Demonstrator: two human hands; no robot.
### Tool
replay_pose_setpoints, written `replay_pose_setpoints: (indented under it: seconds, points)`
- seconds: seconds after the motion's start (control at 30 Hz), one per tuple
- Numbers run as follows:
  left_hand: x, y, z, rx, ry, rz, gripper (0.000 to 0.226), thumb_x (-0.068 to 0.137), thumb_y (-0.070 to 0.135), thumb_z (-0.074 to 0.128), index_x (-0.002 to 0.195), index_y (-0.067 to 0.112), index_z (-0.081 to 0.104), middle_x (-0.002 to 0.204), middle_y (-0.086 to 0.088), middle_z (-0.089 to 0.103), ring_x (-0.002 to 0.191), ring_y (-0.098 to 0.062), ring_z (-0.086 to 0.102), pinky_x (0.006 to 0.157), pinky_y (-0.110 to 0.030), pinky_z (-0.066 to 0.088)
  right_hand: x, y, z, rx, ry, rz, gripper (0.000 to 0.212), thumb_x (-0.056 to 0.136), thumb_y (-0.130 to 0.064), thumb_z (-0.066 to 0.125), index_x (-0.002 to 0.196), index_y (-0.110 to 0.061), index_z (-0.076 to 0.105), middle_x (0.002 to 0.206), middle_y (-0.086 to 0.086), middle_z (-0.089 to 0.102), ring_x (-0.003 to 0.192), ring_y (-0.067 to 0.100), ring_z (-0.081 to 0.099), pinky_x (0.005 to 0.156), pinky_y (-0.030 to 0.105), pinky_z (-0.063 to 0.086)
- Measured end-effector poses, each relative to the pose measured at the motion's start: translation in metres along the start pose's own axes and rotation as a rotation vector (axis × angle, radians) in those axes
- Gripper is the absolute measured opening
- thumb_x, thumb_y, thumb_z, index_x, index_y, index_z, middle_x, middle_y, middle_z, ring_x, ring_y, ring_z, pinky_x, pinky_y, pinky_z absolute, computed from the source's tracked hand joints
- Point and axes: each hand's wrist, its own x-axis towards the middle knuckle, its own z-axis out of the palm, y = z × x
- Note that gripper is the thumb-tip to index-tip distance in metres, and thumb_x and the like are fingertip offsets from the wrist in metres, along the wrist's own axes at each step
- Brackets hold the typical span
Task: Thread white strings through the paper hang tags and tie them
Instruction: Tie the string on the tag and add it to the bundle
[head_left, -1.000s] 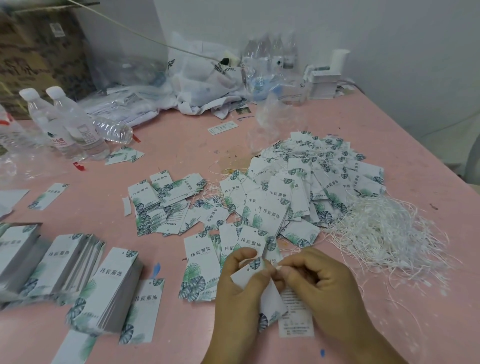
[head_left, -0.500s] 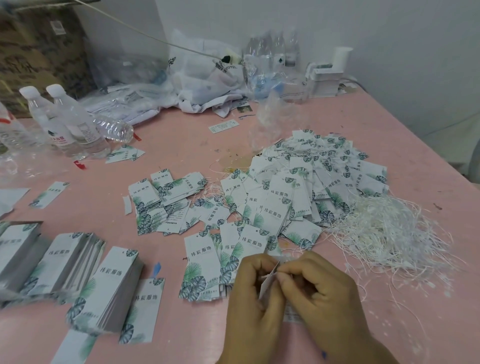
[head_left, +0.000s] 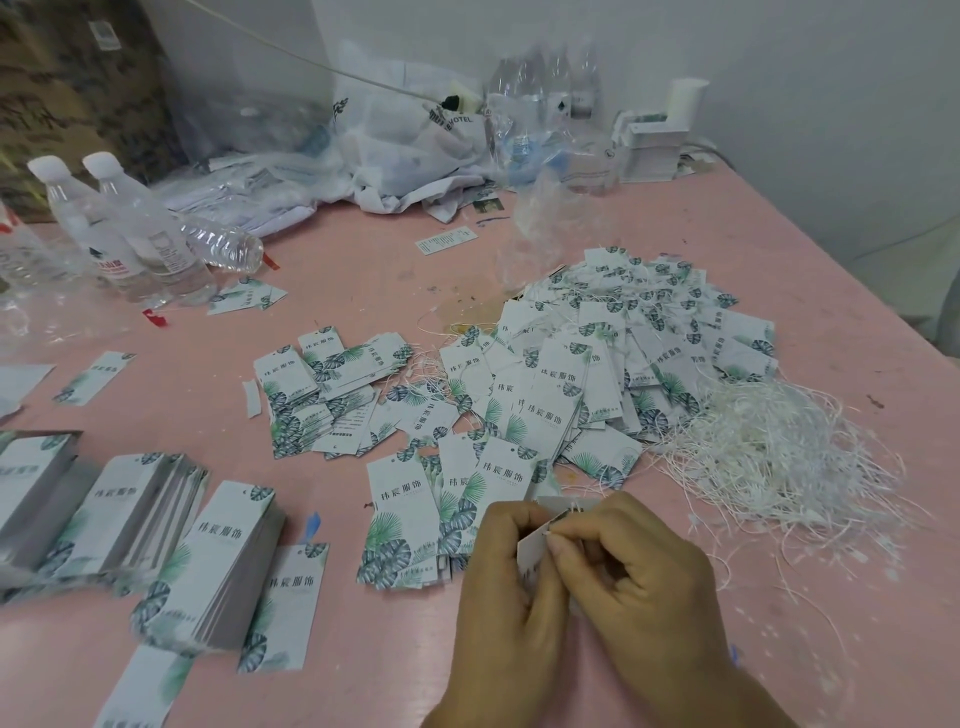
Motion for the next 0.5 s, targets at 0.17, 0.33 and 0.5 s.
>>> replay_pose_setpoints:
  seconds: [0.17, 0.33, 0.5]
  points:
    - [-0.001, 0.003, -0.004, 0.105, -0.048, 0.033, 0.030, 0.095, 0.012, 0.053, 0.112, 0.037, 0.059, 0.108, 0.007, 0.069, 0.099, -0.016, 0.068, 0.081, -0.035, 0.056, 0.003, 0.000, -0.004, 0.040, -0.032, 0.057, 0.004, 0.082, -0.027, 0.067, 0.079, -0.029, 0.069, 0.071, -0.018, 0.052, 0.060, -0.001, 0.052, 0.056, 0.007, 0.039]
    - [0.001, 0.003, -0.005, 0.237, -0.086, 0.077, 0.040, 0.090, 0.007, 0.053, 0.112, 0.040, 0.057, 0.097, 0.014, 0.064, 0.075, 0.008, 0.057, 0.065, -0.009, 0.041, 0.006, 0.003, -0.006, 0.315, -0.086, 0.383, 0.014, 0.070, -0.023, 0.075, 0.081, -0.031, 0.068, 0.063, -0.011, 0.057, 0.056, 0.001, 0.048, 0.055, 0.011, 0.042]
    - [0.001, 0.006, -0.011, 0.122, -0.139, -0.030, 0.034, 0.080, 0.025, 0.052, 0.111, 0.034, 0.061, 0.095, 0.008, 0.065, 0.072, -0.004, 0.058, 0.058, -0.028, 0.048, 0.012, 0.009, -0.013, 0.428, -0.211, 0.467, 0.020, 0.070, -0.026, 0.077, 0.088, -0.031, 0.070, 0.055, -0.011, 0.043, 0.053, 0.002, 0.040, 0.052, 0.015, 0.039]
